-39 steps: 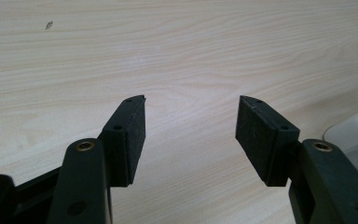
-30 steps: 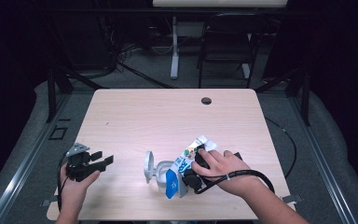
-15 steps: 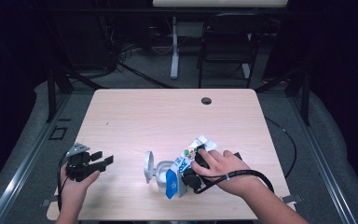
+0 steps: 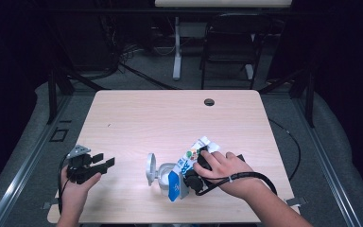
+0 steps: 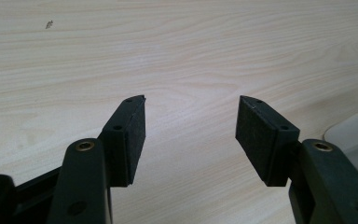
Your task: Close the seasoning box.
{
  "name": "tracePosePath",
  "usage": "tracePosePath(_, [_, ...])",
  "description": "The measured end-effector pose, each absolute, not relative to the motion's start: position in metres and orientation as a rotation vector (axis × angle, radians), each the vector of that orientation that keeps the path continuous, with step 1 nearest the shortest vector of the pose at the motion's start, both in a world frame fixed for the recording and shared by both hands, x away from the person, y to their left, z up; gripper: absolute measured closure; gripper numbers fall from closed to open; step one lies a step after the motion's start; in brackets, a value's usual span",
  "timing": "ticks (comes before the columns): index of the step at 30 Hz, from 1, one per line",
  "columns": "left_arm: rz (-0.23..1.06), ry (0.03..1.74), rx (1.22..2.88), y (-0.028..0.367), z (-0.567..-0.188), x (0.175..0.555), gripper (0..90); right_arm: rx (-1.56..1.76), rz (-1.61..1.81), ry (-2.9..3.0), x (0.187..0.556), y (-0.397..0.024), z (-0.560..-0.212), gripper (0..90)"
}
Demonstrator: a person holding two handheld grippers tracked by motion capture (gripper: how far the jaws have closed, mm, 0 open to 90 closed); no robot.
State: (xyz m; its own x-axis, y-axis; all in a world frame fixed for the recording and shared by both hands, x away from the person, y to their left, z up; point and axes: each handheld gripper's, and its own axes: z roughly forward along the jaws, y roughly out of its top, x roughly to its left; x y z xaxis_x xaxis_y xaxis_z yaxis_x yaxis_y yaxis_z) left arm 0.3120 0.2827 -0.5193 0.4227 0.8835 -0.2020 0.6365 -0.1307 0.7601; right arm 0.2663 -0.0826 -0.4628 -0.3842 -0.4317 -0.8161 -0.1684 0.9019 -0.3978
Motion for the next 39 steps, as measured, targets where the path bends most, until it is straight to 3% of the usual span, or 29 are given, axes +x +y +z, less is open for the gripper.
tracePosePath(39, [0.383, 1.300, 1.851, 0.2822, -0.5197, 0.3119, 43.1, -0.388, -0.278, 1.991, 0.2658, -0.0847, -0.4613, 86.9])
